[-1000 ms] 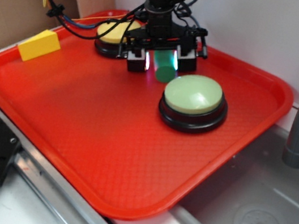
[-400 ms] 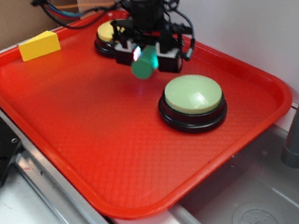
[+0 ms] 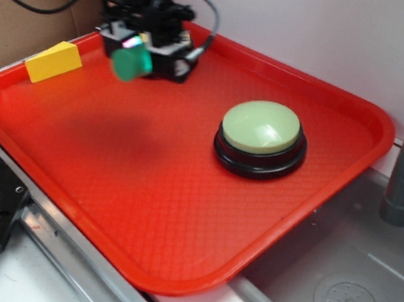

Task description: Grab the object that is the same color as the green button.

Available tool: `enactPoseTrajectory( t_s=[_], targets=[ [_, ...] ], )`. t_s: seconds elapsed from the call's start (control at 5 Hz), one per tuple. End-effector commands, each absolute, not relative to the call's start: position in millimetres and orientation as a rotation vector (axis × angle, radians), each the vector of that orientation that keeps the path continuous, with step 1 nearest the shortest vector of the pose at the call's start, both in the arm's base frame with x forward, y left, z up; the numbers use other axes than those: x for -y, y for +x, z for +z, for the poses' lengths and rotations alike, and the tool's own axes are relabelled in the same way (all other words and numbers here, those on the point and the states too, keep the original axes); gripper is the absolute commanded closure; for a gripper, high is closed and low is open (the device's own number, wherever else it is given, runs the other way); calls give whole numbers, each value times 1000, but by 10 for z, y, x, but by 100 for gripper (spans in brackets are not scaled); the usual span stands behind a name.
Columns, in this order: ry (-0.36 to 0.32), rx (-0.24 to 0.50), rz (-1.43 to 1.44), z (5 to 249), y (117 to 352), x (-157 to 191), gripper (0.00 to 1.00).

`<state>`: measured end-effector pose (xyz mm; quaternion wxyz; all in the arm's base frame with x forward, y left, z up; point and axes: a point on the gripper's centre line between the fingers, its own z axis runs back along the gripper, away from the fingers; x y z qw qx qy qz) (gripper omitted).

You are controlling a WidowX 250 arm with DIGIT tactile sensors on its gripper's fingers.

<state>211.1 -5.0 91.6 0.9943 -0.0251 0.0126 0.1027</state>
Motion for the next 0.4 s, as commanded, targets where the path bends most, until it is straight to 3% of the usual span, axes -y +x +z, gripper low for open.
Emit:
enactPoseTrajectory(
  t_s=[0.0, 0.2],
  targets=[
    [-34, -6, 137, 1027, 1924, -98, 100],
    [-10, -28, 151, 1040, 1964, -120, 80]
  ],
)
